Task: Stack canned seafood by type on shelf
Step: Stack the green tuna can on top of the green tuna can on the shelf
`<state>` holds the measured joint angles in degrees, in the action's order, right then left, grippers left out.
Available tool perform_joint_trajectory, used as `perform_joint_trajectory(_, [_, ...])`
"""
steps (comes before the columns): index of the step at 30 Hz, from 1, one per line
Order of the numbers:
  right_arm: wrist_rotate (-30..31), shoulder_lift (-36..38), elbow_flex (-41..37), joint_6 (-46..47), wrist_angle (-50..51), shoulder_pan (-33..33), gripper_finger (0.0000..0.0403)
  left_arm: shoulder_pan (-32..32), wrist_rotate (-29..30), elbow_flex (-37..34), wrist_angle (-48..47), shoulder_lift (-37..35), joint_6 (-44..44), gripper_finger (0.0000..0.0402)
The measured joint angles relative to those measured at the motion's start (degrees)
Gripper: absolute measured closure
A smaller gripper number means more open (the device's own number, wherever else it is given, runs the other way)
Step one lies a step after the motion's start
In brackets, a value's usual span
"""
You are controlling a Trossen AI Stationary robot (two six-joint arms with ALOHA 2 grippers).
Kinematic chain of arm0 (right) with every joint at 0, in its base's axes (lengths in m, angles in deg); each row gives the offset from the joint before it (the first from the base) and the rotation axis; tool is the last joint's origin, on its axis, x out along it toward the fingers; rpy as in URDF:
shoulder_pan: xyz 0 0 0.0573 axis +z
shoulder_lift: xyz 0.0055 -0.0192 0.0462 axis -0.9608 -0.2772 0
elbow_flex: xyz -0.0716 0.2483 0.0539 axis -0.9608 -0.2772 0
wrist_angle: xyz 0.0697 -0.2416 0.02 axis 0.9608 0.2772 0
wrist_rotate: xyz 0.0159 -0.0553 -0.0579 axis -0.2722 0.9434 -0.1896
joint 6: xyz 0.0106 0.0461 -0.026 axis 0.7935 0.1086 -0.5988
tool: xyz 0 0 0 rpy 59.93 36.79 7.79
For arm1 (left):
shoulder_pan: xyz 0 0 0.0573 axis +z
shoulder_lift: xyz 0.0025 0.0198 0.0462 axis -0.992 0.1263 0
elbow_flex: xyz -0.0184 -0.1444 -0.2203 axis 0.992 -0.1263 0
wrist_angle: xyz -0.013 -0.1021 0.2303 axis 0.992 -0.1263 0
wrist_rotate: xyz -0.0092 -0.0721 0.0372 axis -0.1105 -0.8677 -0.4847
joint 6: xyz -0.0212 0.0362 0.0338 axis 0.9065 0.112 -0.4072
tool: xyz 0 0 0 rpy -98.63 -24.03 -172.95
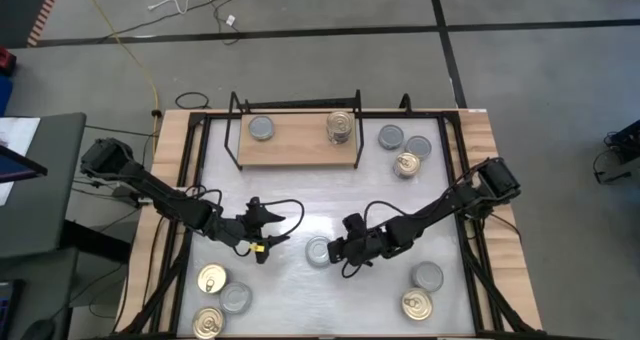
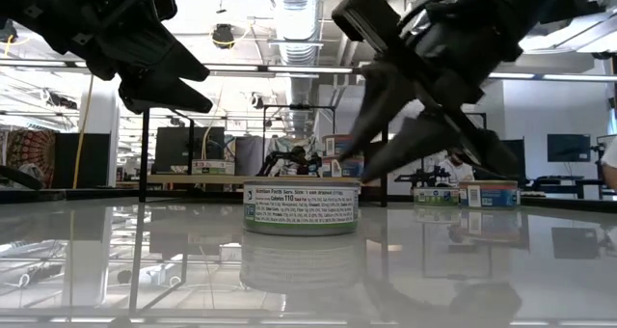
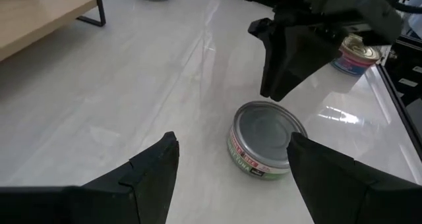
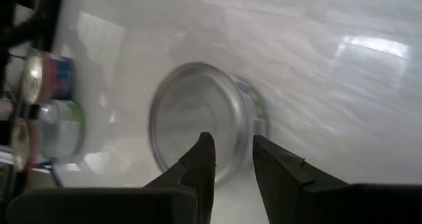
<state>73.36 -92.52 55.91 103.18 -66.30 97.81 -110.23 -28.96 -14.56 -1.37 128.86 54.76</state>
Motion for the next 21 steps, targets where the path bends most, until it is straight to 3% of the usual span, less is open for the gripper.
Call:
perform_joint_trajectory(7, [-1.66,-3.66,0.01,0.40,-3.80,-0.23,0.0276,0.00,0.26,-0.02,0.02,-0.04,-0.01,0.0133])
perform_joint_trajectory(21, [-1.56,-3.42,-0.03,-0.31,-3.95,-0.83,0.0292,0.00,0.26,-0.02,0.04,-0.04,4.38,0.0133])
